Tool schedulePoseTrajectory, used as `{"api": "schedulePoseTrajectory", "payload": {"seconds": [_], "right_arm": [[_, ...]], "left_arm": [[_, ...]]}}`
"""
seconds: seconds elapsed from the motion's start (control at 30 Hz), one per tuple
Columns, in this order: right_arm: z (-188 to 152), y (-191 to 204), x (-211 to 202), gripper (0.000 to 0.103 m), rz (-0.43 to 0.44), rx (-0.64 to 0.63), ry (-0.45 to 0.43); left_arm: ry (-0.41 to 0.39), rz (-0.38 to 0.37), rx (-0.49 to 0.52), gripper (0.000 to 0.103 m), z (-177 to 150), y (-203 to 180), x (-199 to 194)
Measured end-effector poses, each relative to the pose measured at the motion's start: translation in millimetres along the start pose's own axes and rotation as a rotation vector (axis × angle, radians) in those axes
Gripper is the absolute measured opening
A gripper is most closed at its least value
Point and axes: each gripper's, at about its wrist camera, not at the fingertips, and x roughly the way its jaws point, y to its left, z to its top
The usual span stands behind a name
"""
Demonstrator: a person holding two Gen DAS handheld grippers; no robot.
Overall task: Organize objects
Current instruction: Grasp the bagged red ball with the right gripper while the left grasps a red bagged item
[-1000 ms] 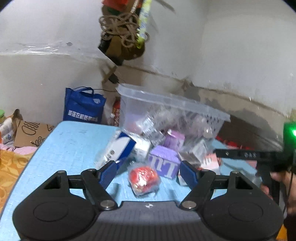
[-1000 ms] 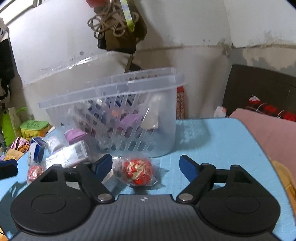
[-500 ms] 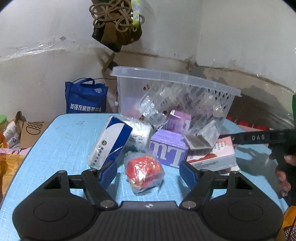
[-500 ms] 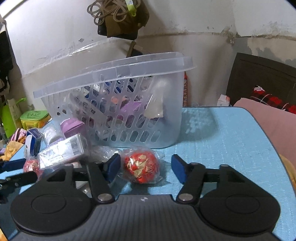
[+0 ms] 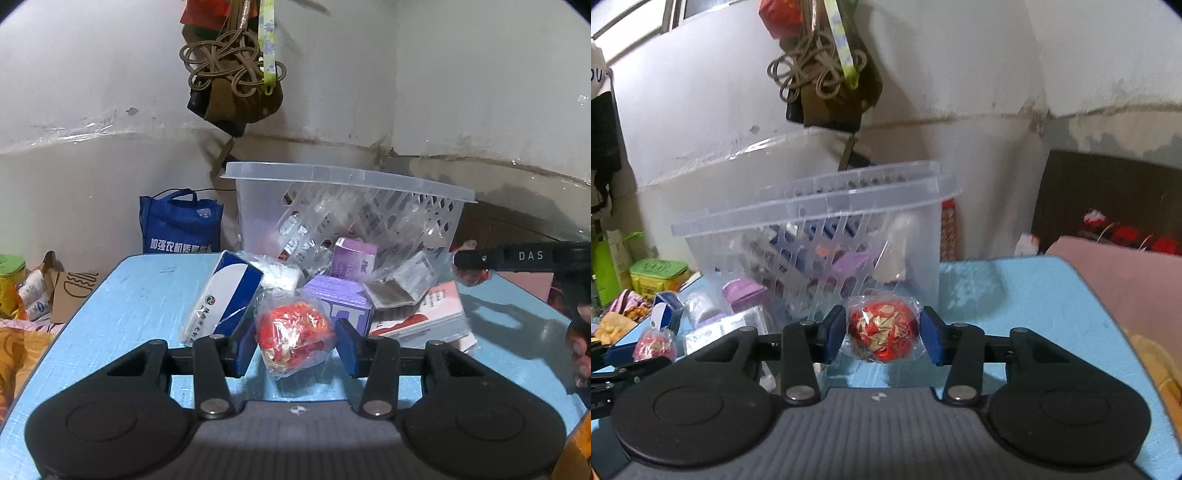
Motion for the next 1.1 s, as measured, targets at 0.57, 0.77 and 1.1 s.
{"api": "schedulePoseTrajectory", "payload": {"seconds": [0.57, 0.77, 1.1], "right_arm": [[0, 6, -3, 0.048, -0.011, -0.035, -0.048], [-1, 5, -8, 0.048, -0.012, -0.032, -0.075], [-2, 9, -13, 0.048, -0.008, -0.036, -0.101]], "left_arm": [[0.050, -0.040, -0.049, 0.050, -1, 8, 9], [0.044, -0.042, -0.057, 0.050, -1, 11, 8], [-0.018, -0.009, 0.008, 0.050, -3, 2, -1]]}}
